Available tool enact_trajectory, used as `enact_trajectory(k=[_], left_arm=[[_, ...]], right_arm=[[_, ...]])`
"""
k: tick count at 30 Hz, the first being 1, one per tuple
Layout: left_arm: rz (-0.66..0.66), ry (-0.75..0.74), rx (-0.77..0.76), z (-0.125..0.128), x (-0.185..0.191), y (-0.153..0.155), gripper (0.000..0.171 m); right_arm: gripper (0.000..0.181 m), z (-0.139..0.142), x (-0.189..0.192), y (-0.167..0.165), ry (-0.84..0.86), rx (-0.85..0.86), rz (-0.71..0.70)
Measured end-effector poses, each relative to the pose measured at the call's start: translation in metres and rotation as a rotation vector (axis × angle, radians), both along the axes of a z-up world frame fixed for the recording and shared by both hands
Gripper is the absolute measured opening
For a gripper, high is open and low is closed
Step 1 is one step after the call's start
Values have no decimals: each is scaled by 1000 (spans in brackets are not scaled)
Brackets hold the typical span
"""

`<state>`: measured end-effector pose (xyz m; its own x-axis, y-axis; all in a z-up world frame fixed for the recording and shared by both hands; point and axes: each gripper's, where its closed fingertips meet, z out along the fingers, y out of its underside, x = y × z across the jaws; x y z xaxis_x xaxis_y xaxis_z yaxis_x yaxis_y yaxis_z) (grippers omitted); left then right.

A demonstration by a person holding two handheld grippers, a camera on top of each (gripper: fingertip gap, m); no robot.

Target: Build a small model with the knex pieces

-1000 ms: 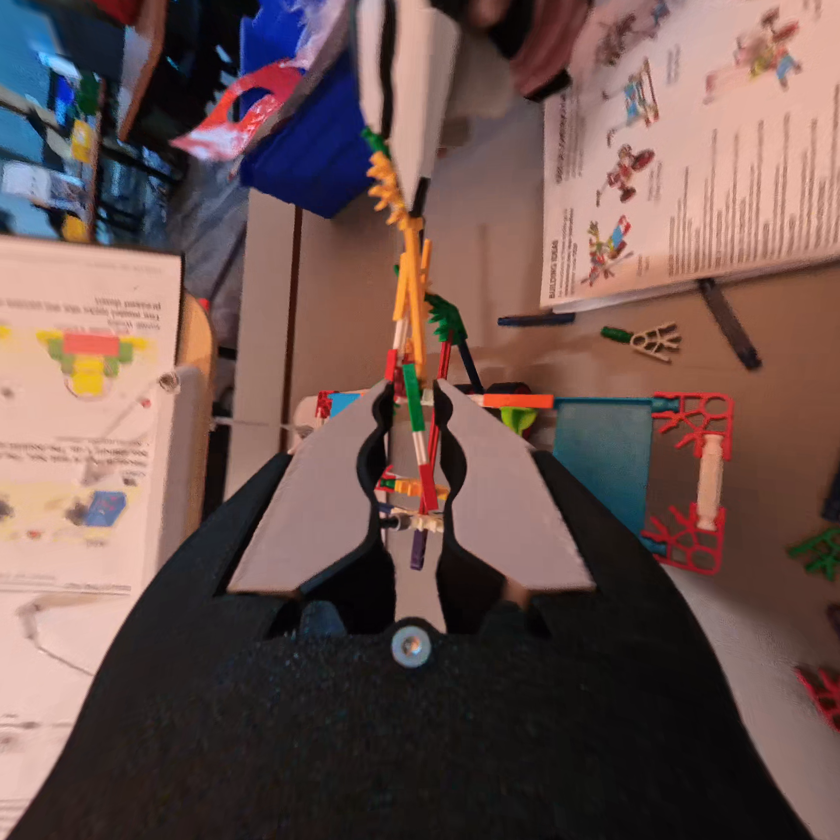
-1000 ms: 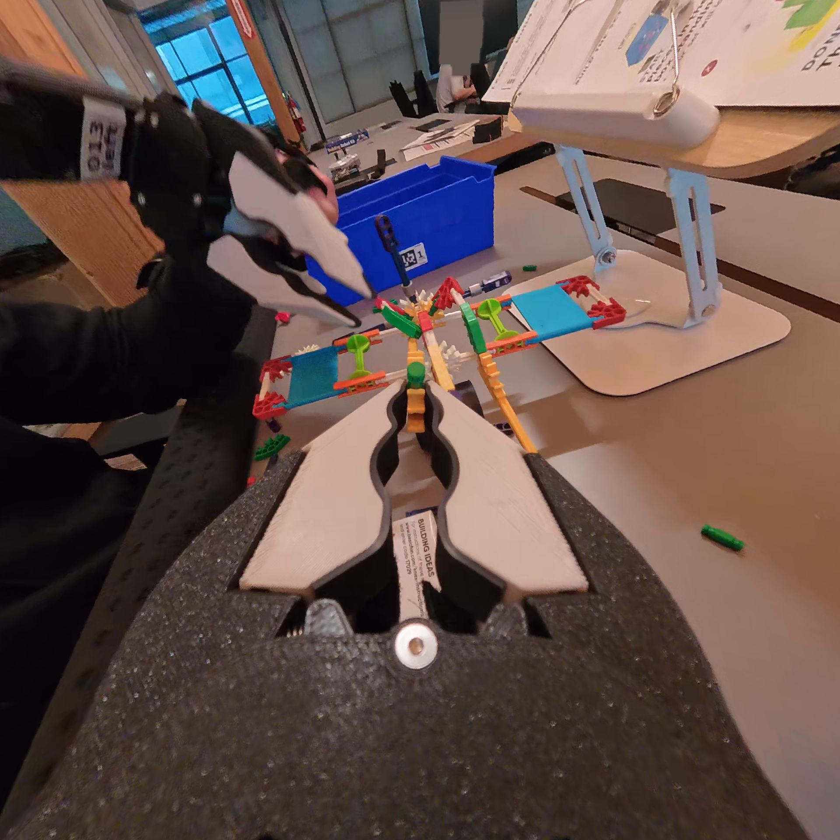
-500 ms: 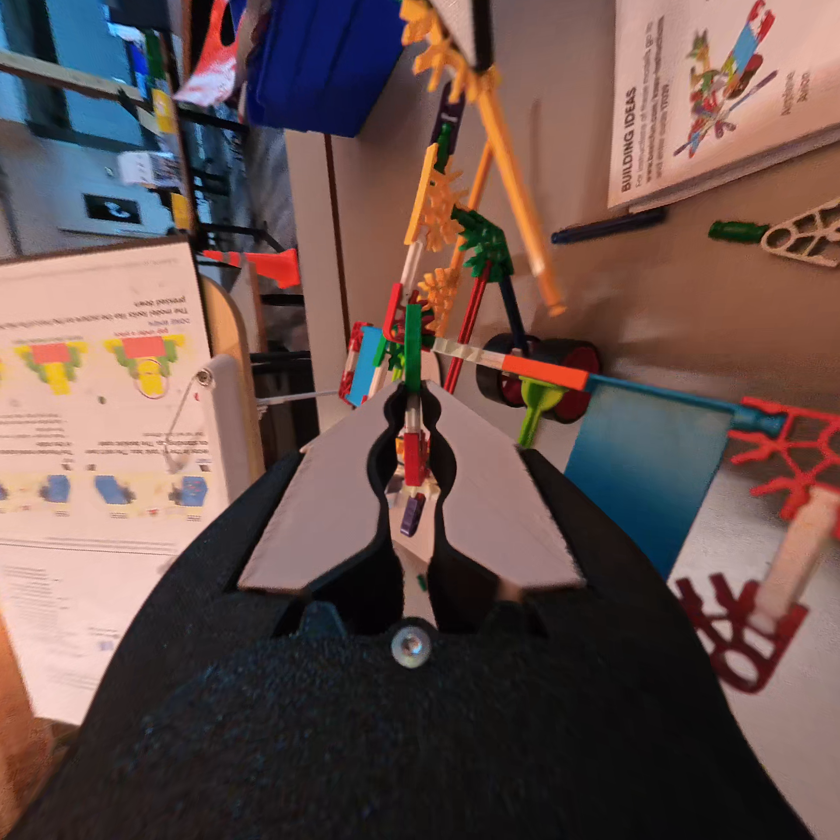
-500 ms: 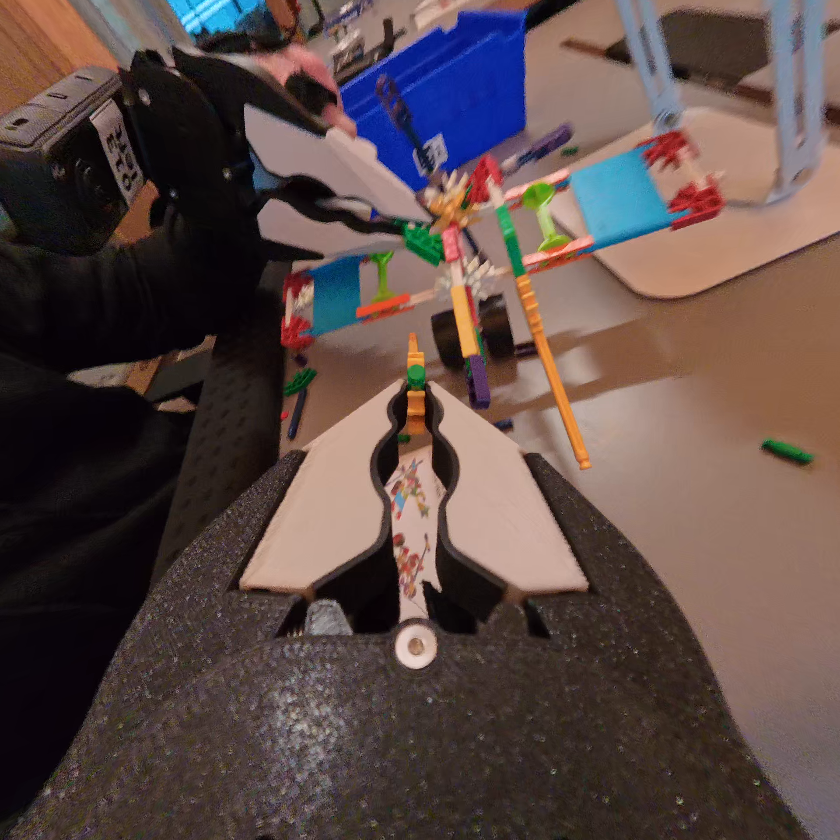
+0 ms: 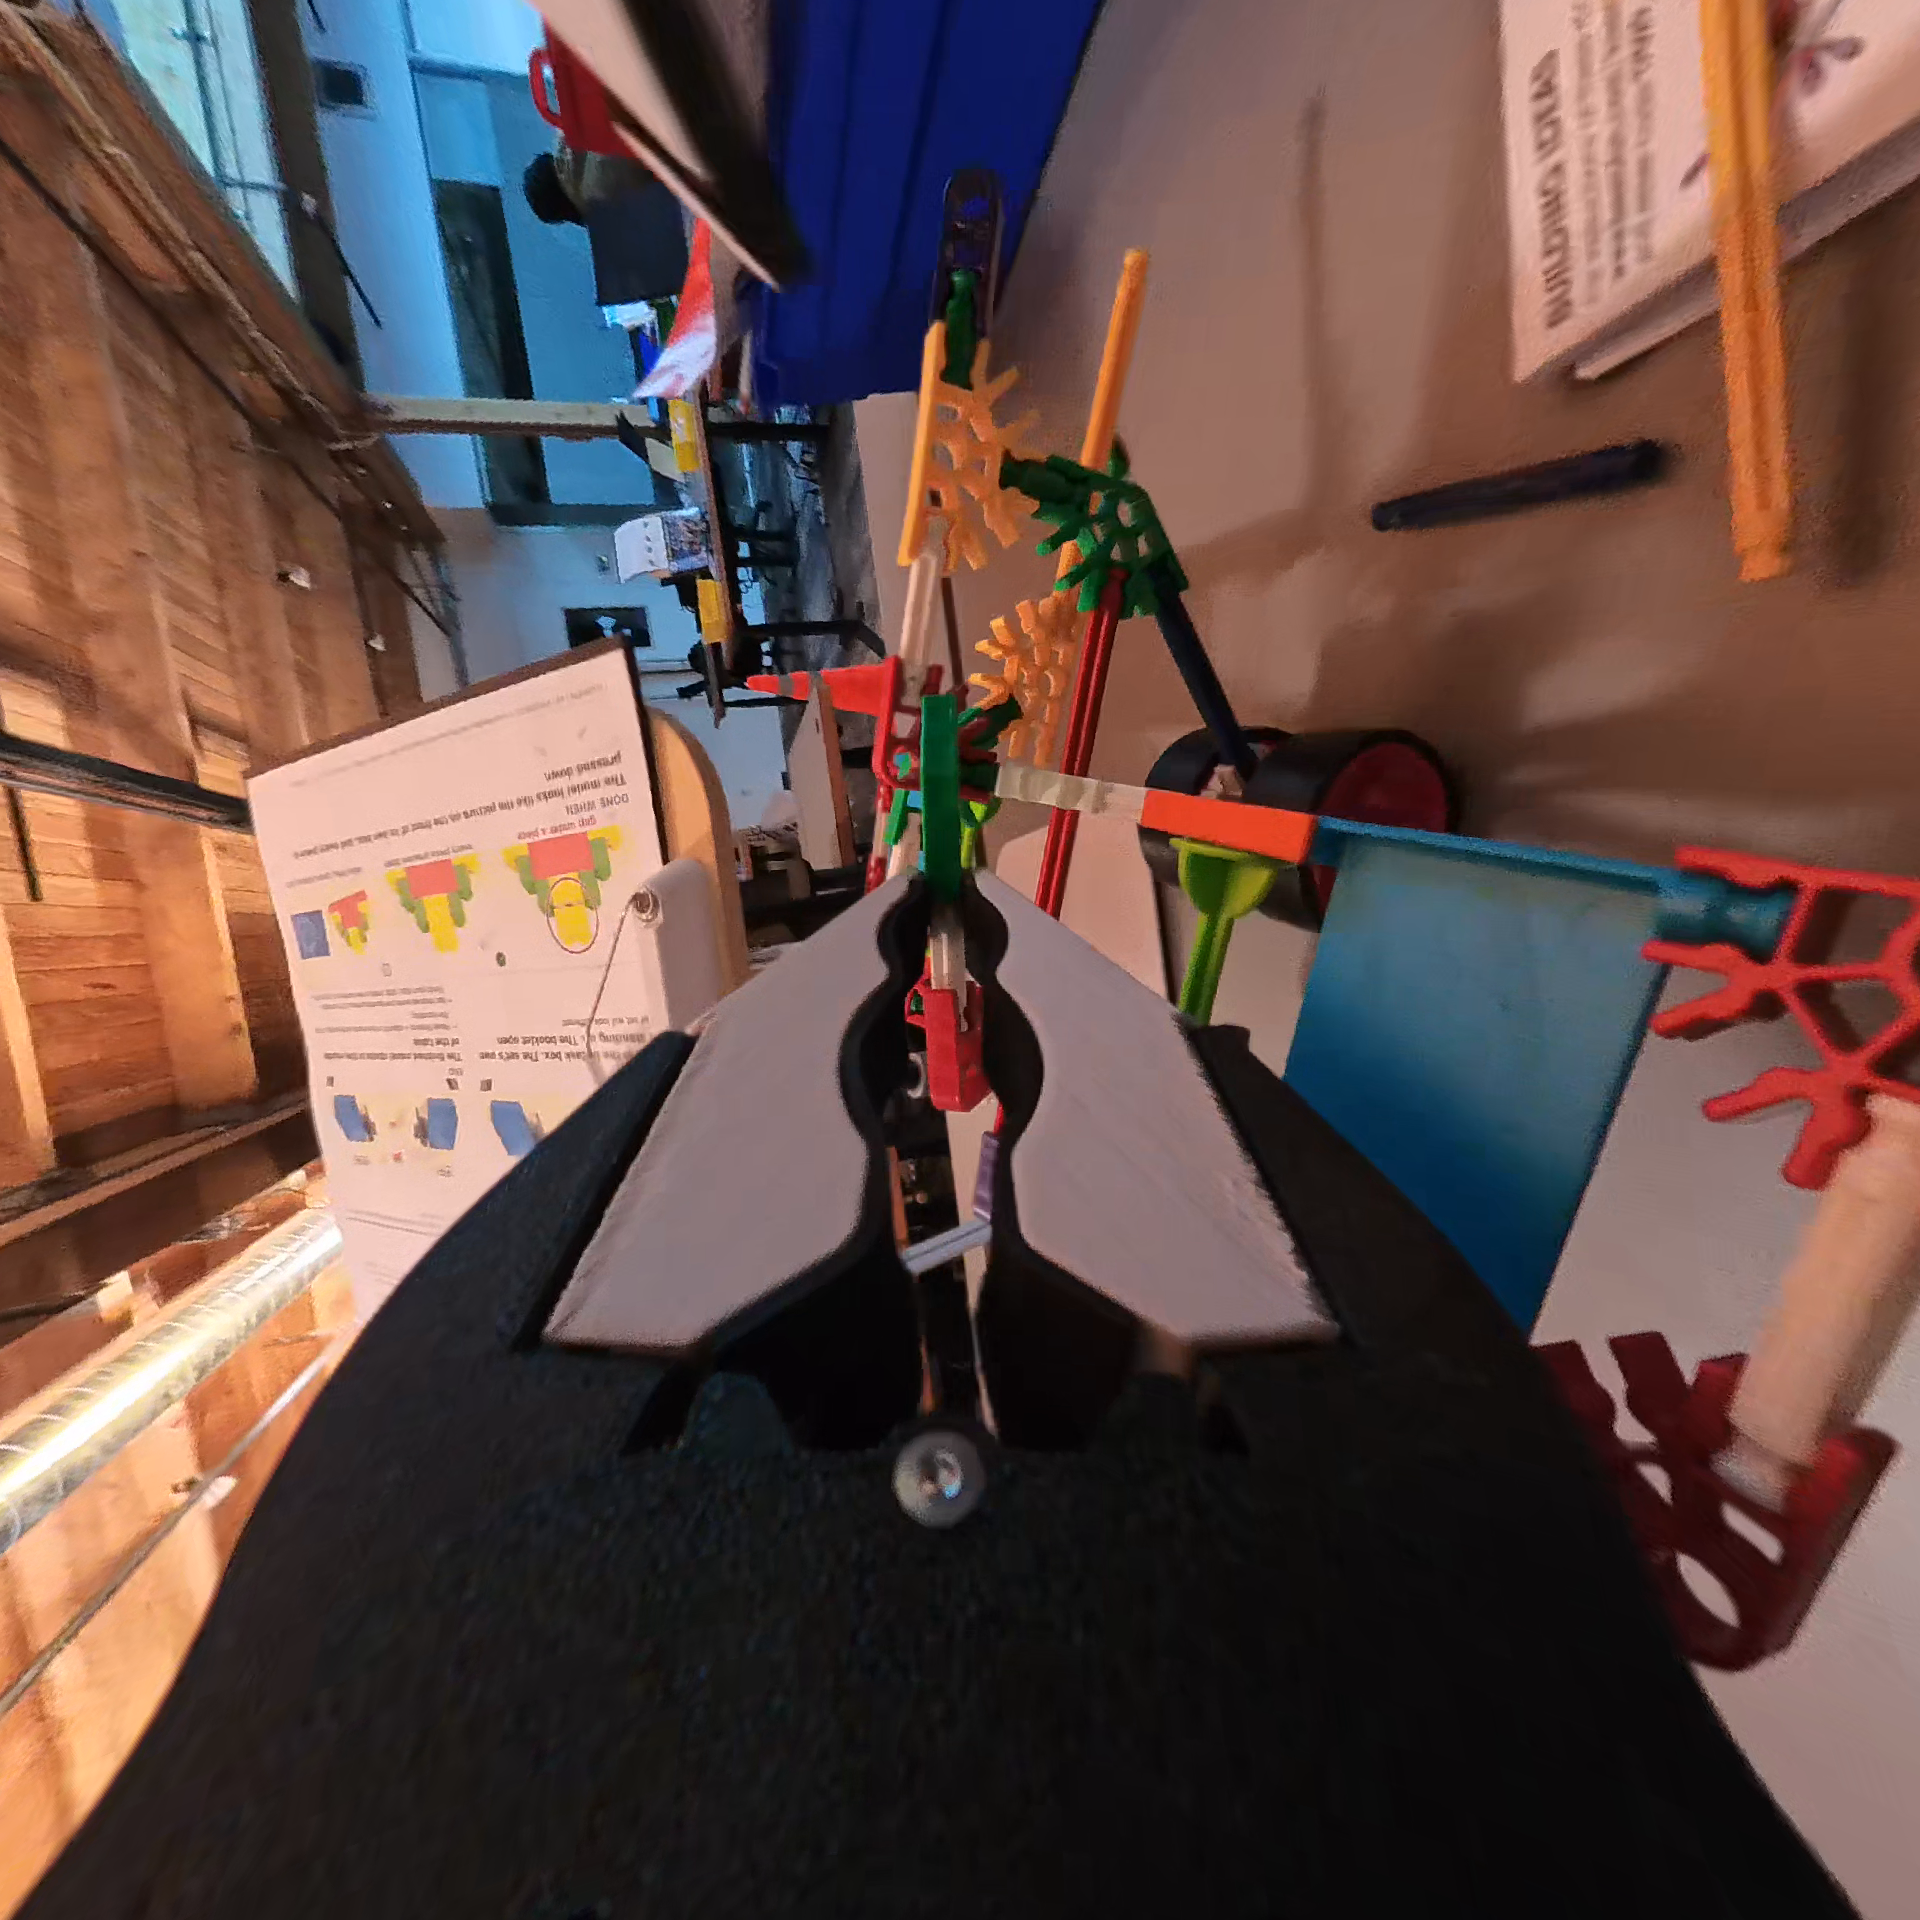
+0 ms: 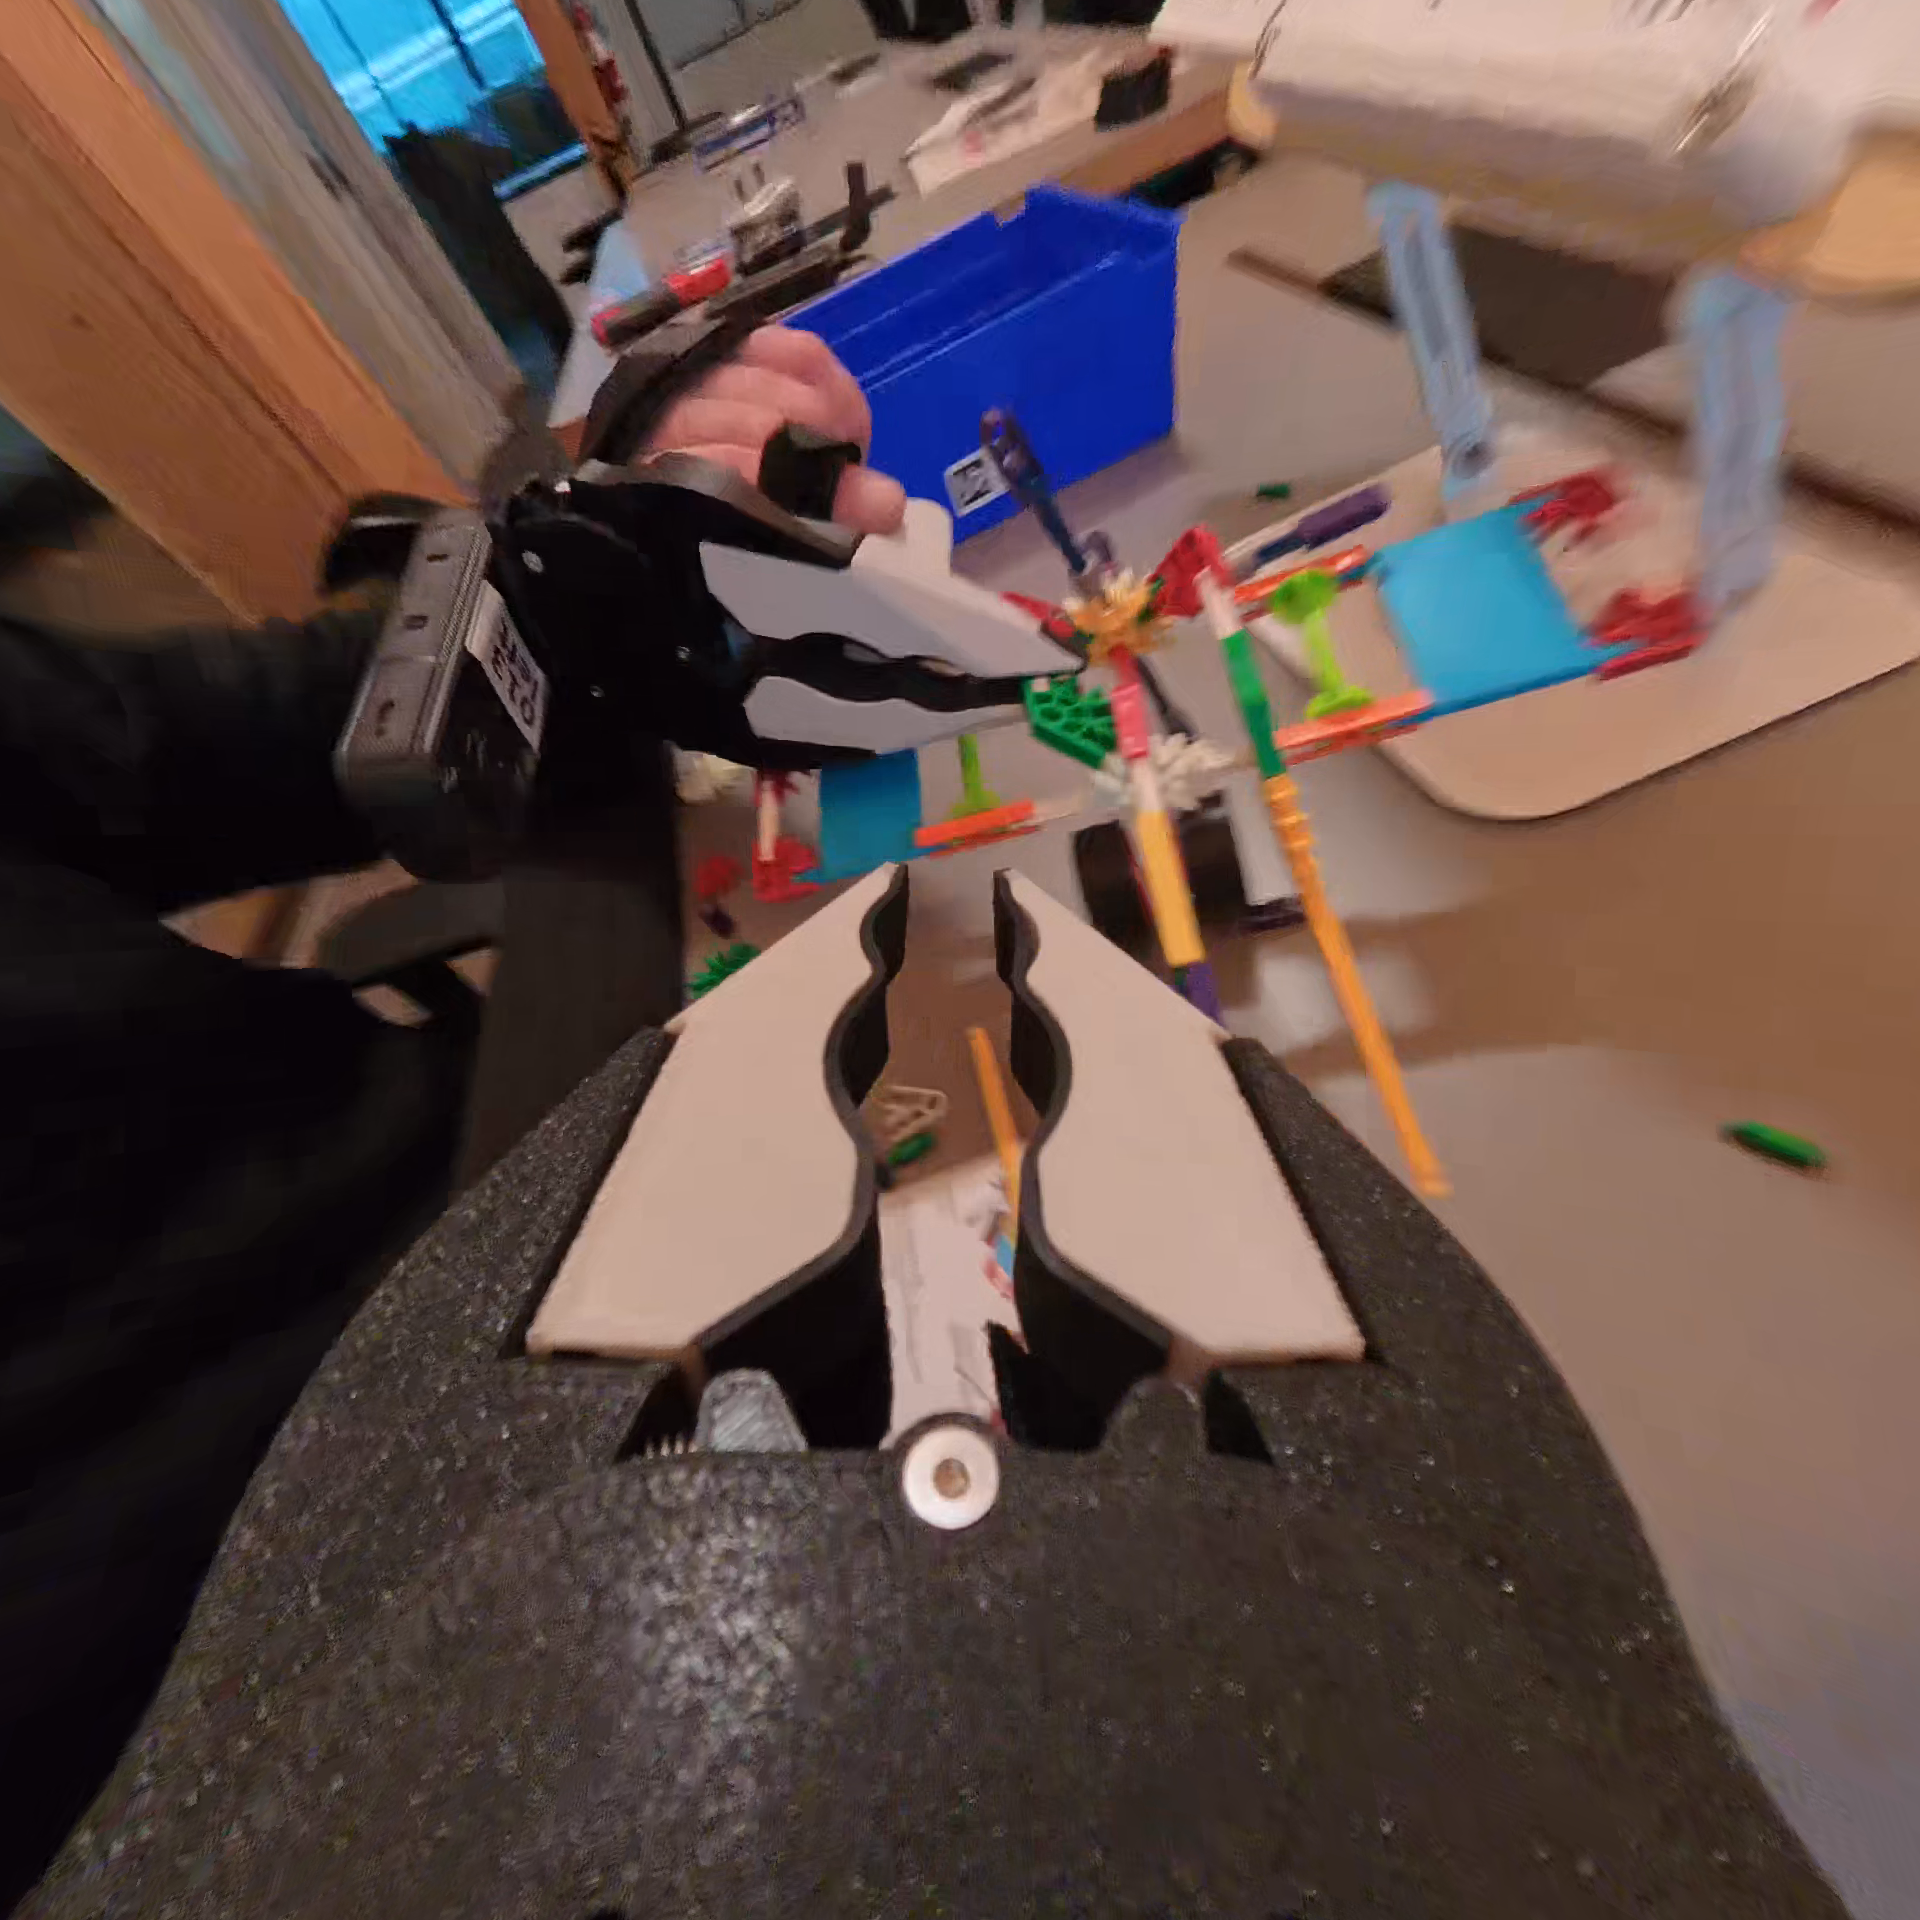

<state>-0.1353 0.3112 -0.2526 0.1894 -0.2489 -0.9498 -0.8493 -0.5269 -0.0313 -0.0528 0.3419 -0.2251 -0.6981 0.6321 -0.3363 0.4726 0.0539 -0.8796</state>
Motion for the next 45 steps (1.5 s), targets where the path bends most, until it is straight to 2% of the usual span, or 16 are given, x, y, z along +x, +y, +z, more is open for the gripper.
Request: enact_trajectory(k=[2, 5, 8, 10, 13, 19, 22, 23, 24, 25, 29, 31, 33, 37, 45], left_arm=[[14, 0, 42, 8, -3, 1, 4], [31, -14, 68, 12, -3, 1, 4], [42, -7, 65, 9, -4, 1, 6], [17, -18, 76, 10, -1, 3, 6], [27, 11, 65, 4, -4, 2, 7], [-2, 10, 22, -1, -9, -4, 9], [-50, -108, 27, 2, -4, -10, 14], [-64, -131, 23, 3, -2, -12, 24], [-69, -140, 3, 3, -1, -16, 29], [-66, -165, 0, 5, -1, -19, 29], [-17, -427, -43, 1, -1, -28, 28], [3, -513, -53, 0, 0, -27, 19], [20, -499, -80, -5, -2, -27, 13], [64, -387, -102, -10, -11, -29, 9], [20, -299, -85, -9, -12, -30, 8]], right_arm=[[26, -15, -16, -19, -75, -33, -7], [26, -25, -43, -40, -143, -158, -59], [31, -13, -66, -36, -100, -292, -137], [22, -14, -75, -28, -97, -316, -185], [20, -18, -81, -29, -90, -315, -207], [11, -20, -86, -35, -49, -317, -182], [9, -19, -87, -37, -20, -301, -176], [0, -20, -88, -37, -10, -285, -175], [0, -23, -89, -36, -2, -263, -180], [0, -25, -89, -36, -1, -249, -173], [0, -26, -85, -38, 37, -219, -134], [0, -26, -86, -38, 28, -219, -145], [0, -31, -89, -36, -27, -222, -163], [20, -37, -91, -33, -119, -304, -160], [25, -34, -92, -31, -148, -370, -136]])
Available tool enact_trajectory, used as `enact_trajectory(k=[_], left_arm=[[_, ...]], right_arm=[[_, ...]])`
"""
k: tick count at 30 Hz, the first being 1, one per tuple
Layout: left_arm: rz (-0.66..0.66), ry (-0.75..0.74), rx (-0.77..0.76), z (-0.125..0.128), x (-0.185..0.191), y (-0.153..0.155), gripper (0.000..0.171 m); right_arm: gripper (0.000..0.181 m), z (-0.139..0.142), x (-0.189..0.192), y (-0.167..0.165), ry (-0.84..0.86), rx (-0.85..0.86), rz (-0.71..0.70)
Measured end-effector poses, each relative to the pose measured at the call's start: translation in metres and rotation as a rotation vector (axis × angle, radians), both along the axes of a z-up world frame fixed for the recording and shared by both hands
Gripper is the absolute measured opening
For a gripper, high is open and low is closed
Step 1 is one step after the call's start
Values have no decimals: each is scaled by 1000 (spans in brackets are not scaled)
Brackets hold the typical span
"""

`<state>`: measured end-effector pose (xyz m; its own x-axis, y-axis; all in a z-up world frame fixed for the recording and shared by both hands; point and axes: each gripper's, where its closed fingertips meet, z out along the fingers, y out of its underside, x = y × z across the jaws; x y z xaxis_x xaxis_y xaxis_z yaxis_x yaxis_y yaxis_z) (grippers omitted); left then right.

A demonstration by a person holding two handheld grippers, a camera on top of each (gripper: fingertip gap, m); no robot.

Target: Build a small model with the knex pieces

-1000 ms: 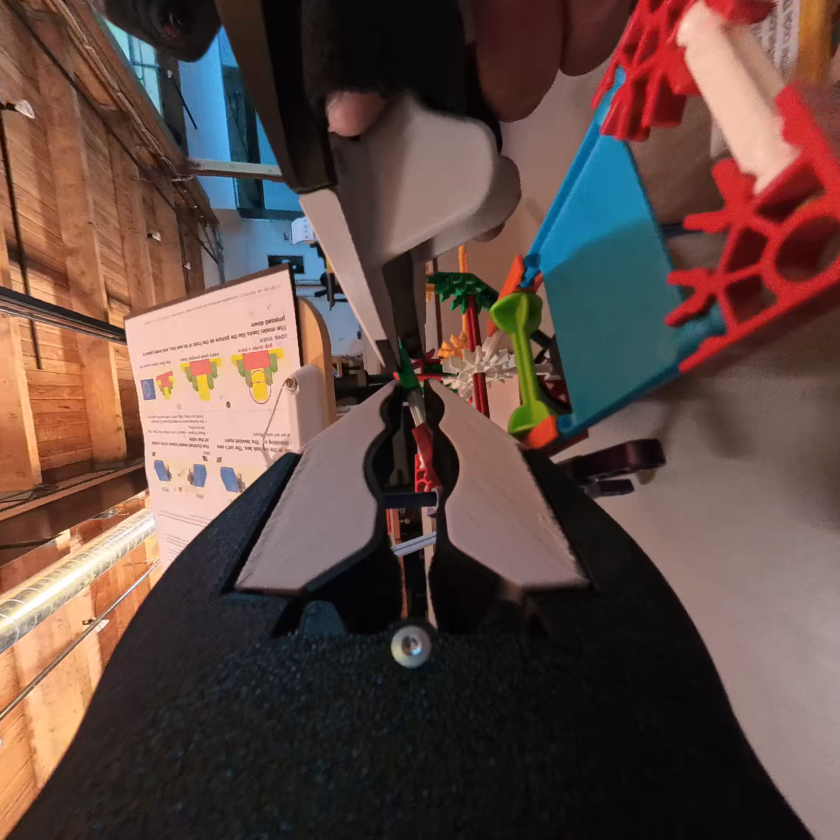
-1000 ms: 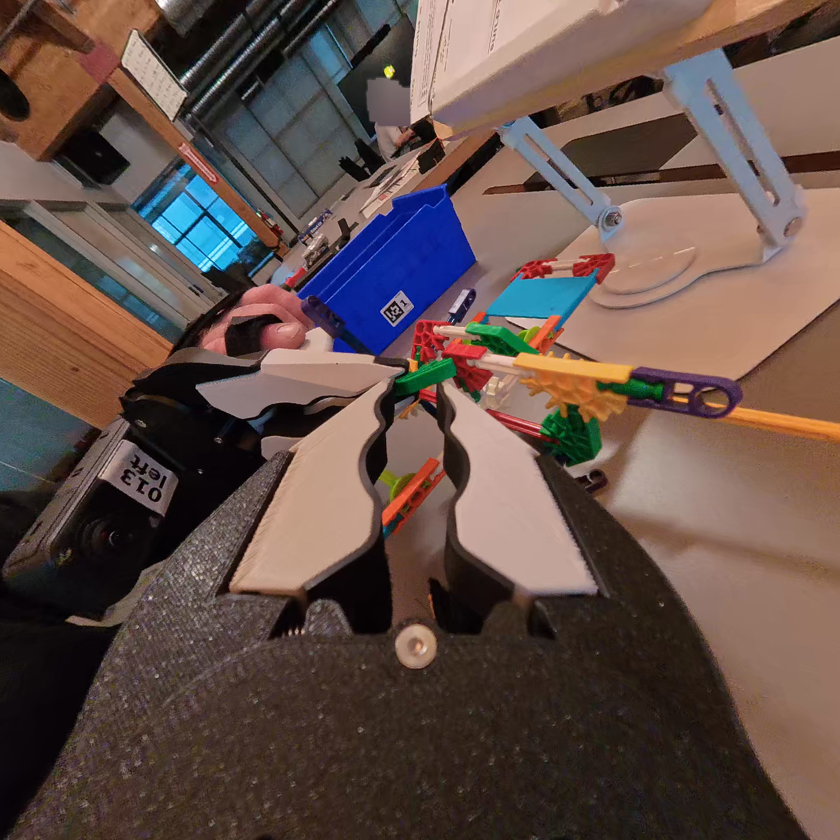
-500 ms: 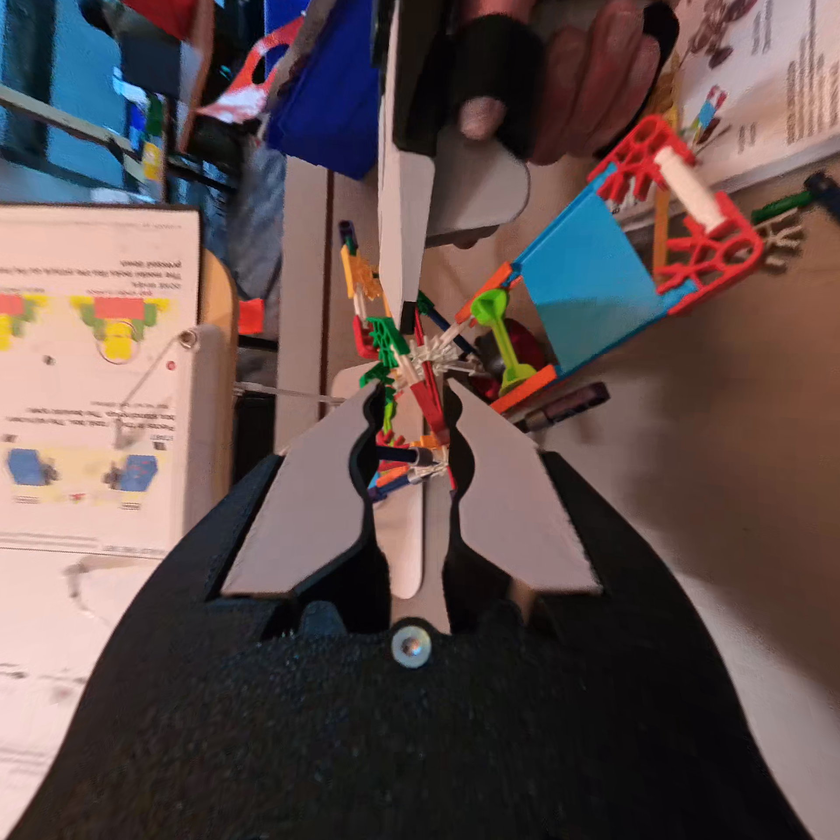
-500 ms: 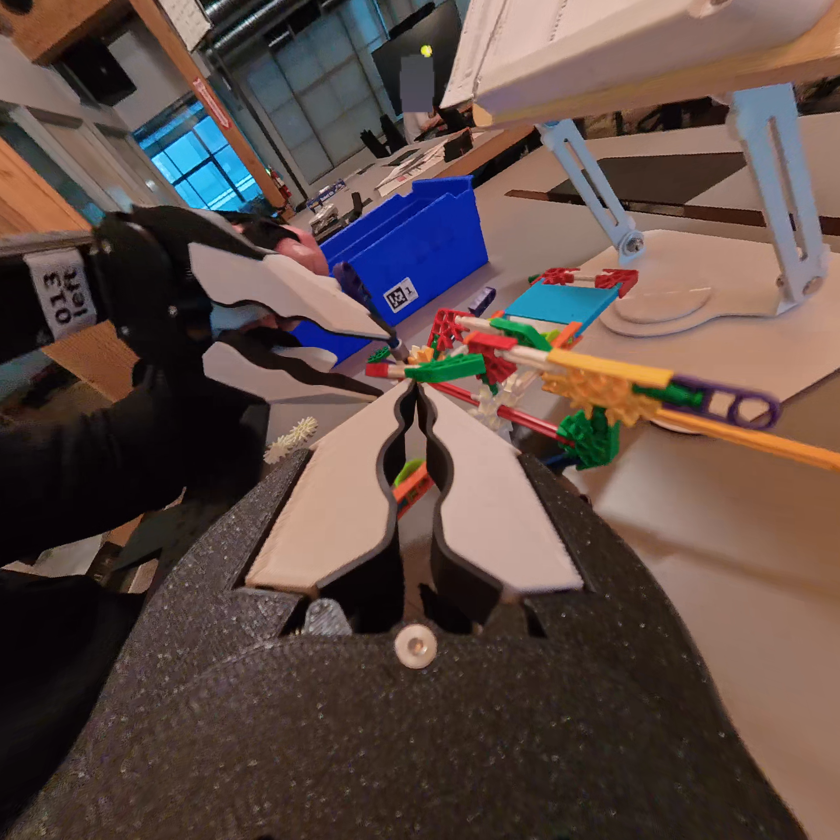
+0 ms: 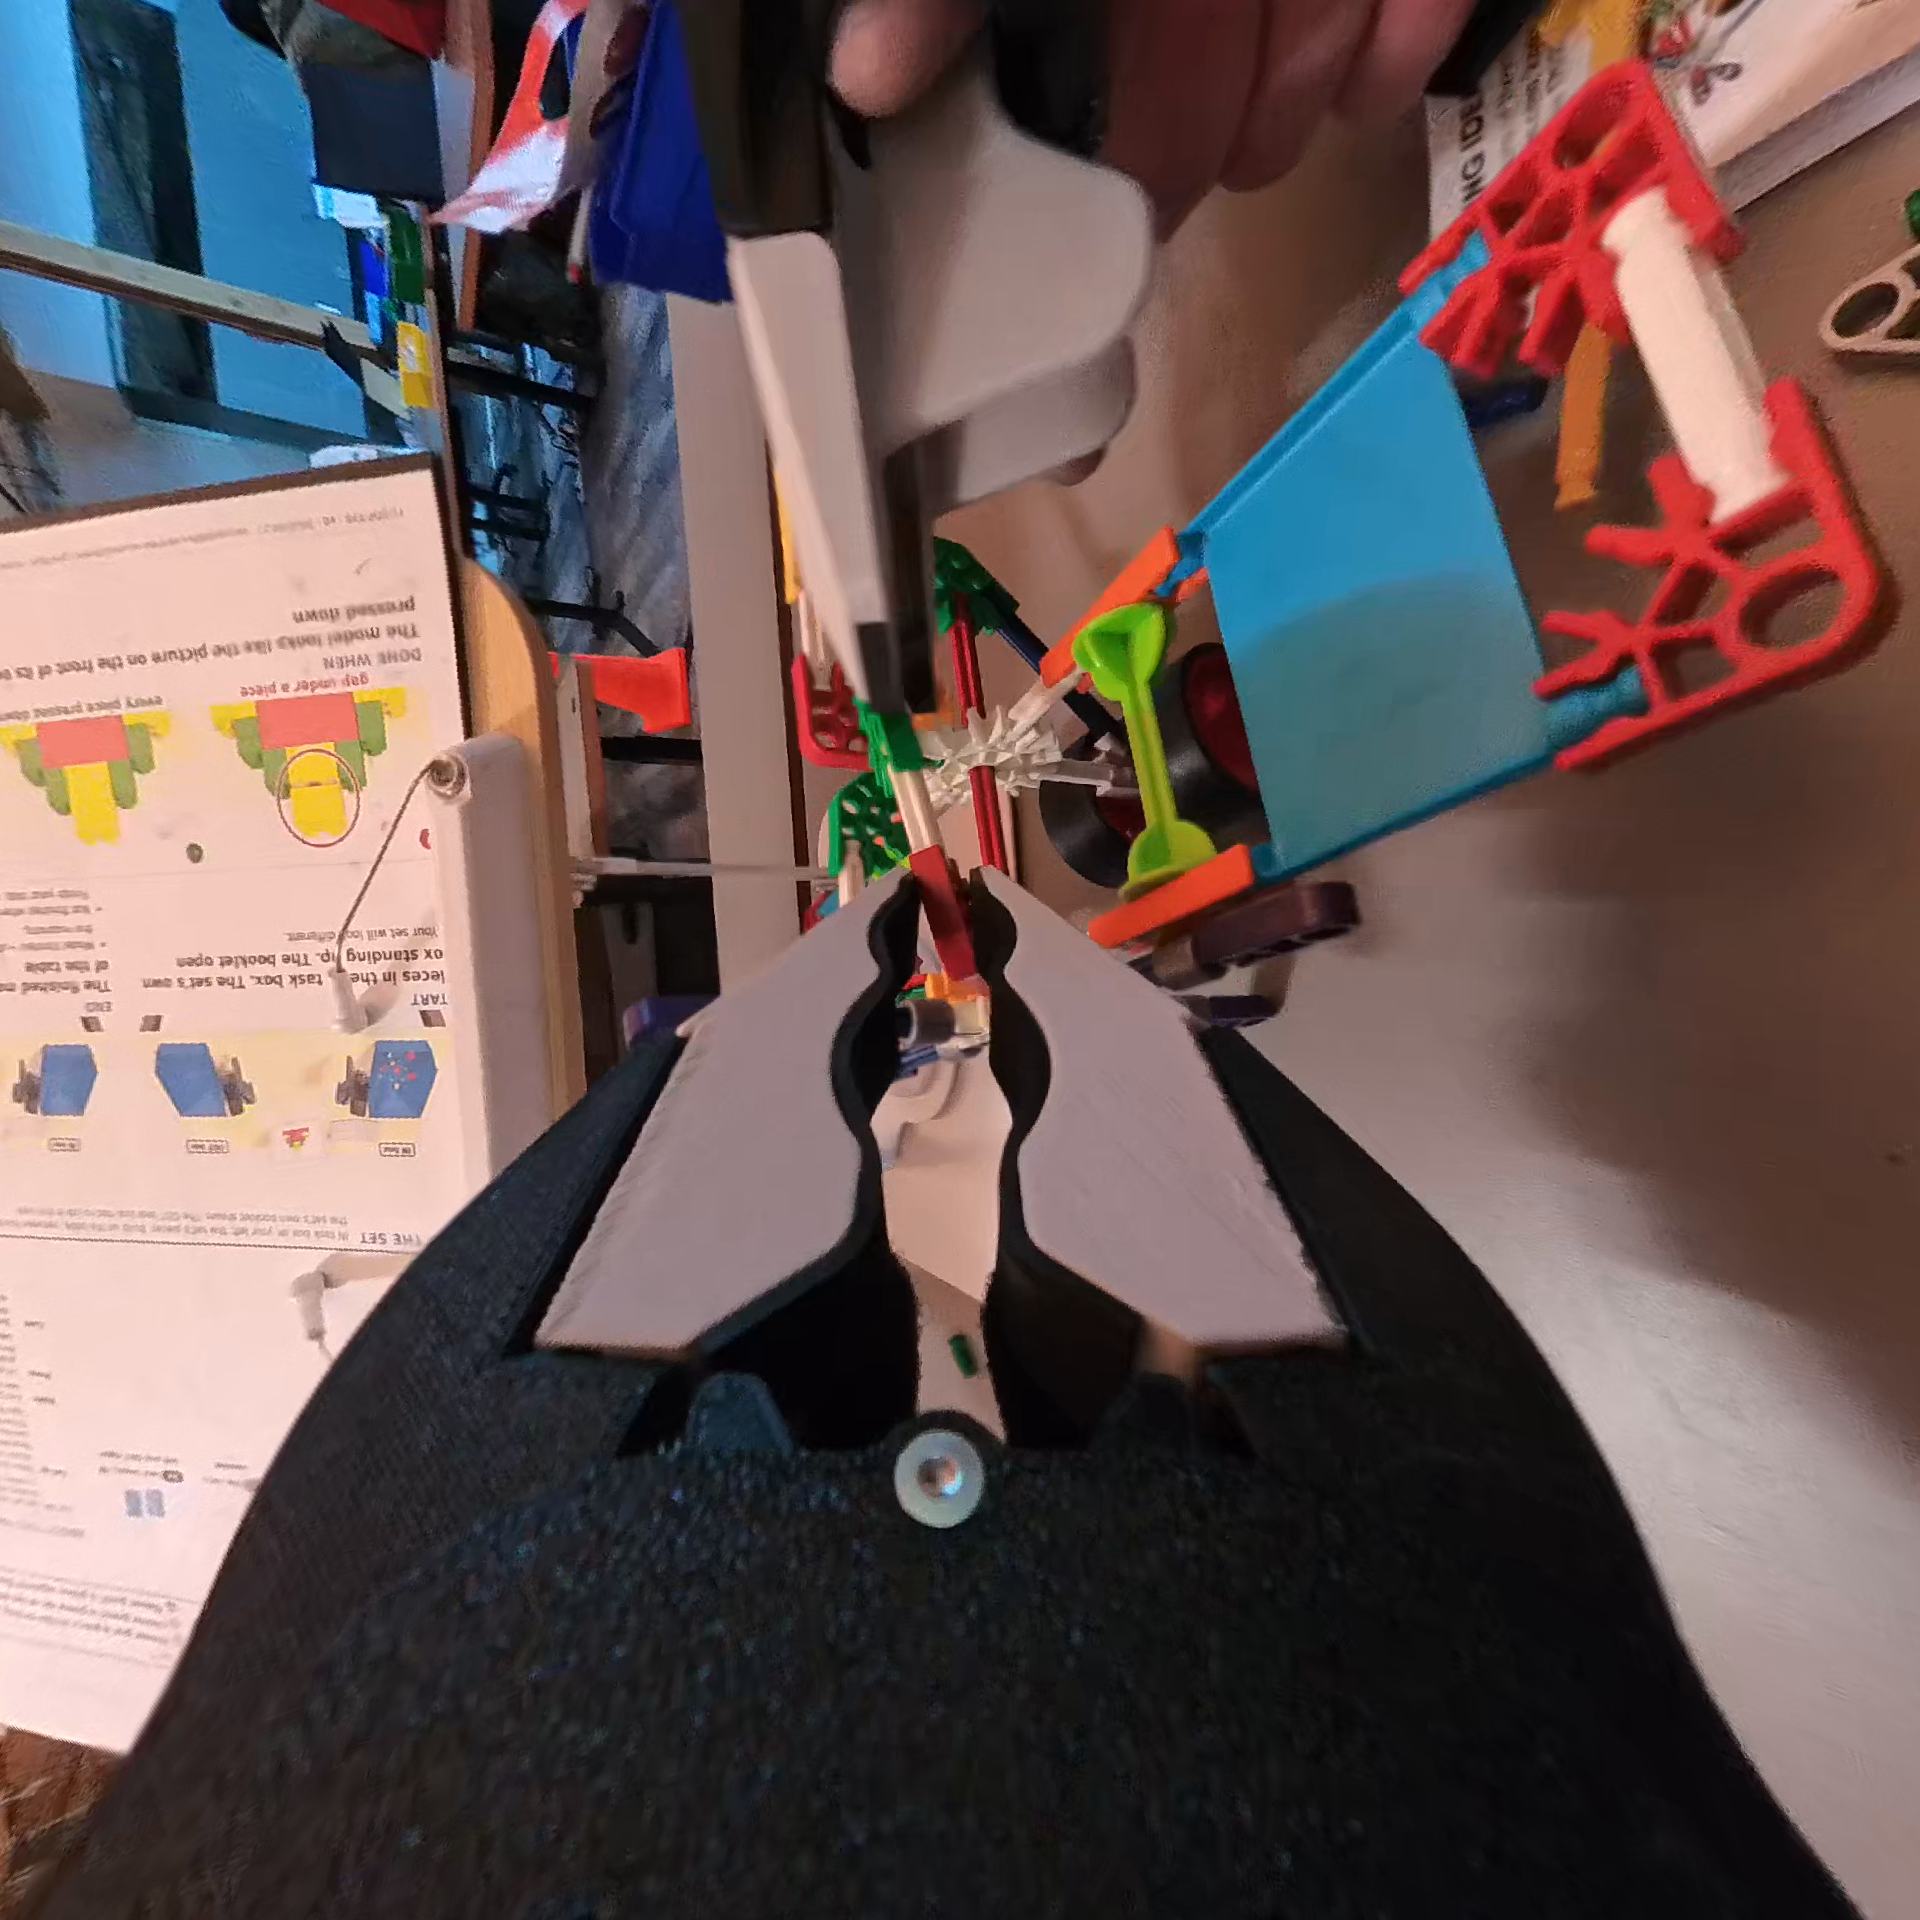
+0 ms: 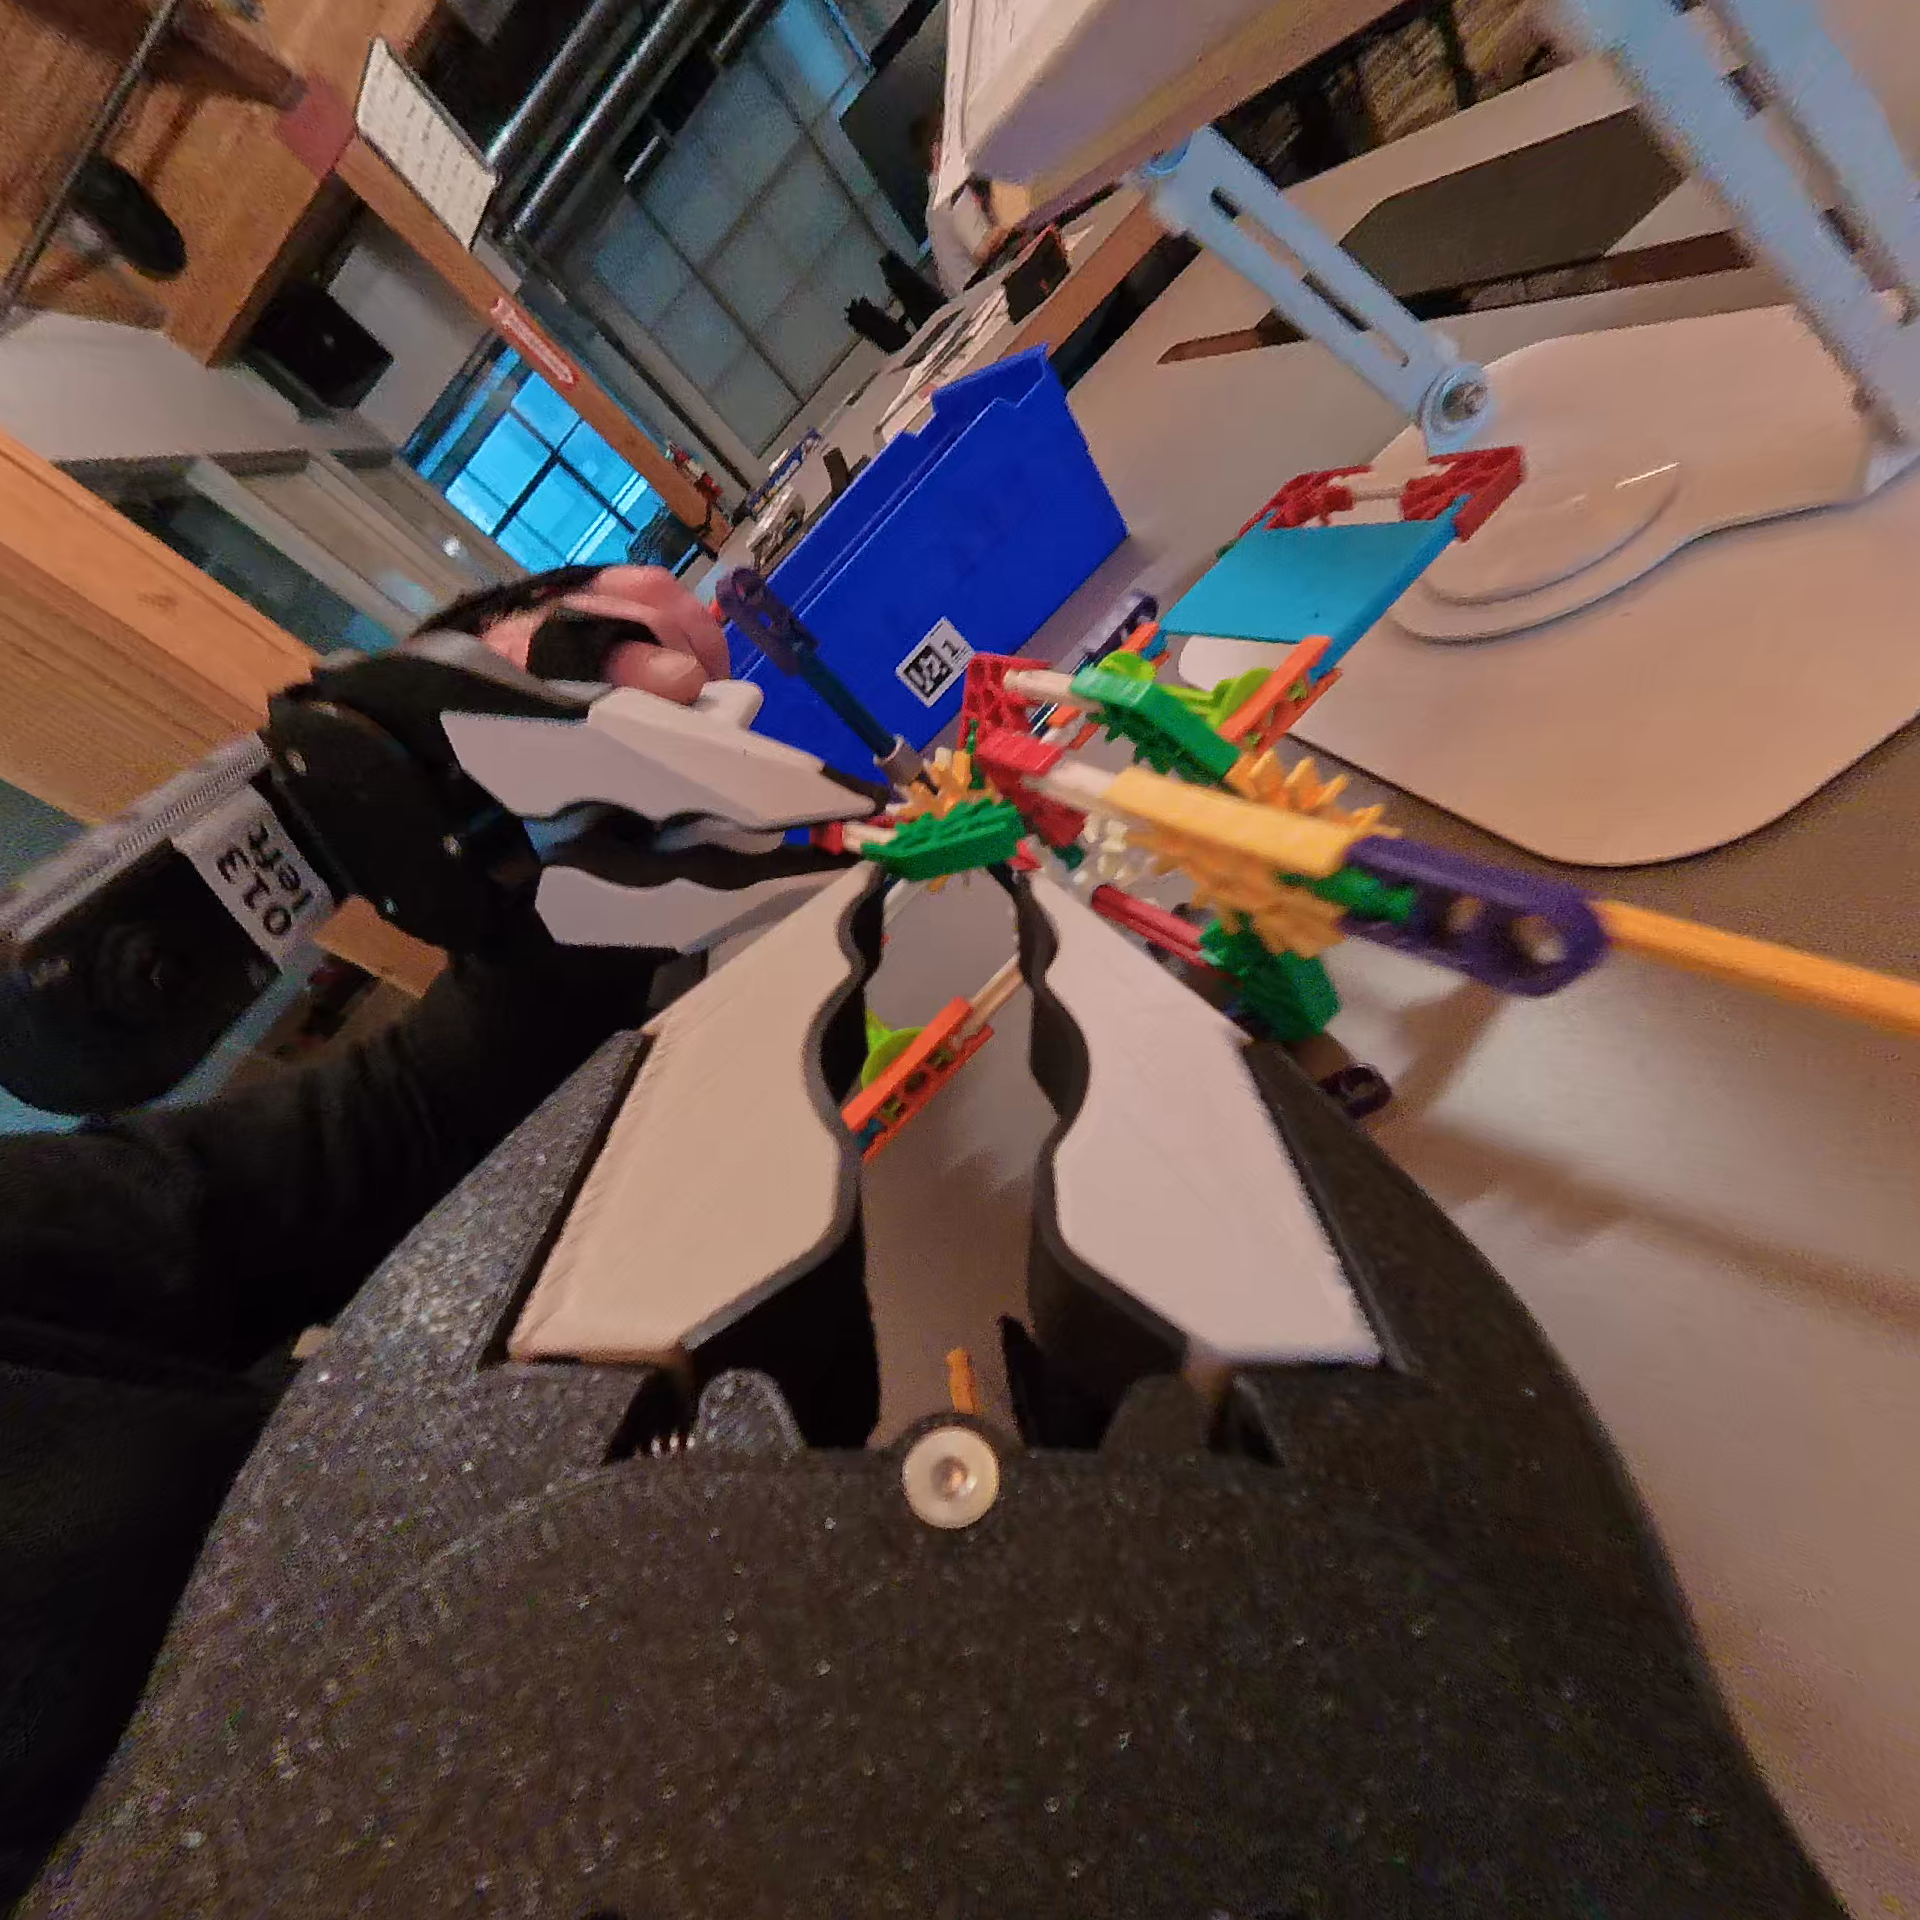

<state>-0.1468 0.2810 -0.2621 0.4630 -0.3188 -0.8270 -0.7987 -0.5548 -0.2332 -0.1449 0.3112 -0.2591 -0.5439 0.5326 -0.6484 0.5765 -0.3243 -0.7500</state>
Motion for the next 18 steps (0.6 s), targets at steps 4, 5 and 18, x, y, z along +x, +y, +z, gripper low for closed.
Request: enact_trajectory(k=[4, 5, 18], left_arm=[[-28, 53, 6, -4, 4, 4, 7], [-32, 65, 2, -5, 4, 4, 7], [34, -85, 4, -6, -10, -10, 38]], right_arm=[[32, 0, -2, 3, -12, -34, -11], [27, -2, -4, 3, -10, -23, -23], [0, -6, -5, 3, 77, 75, -47]])
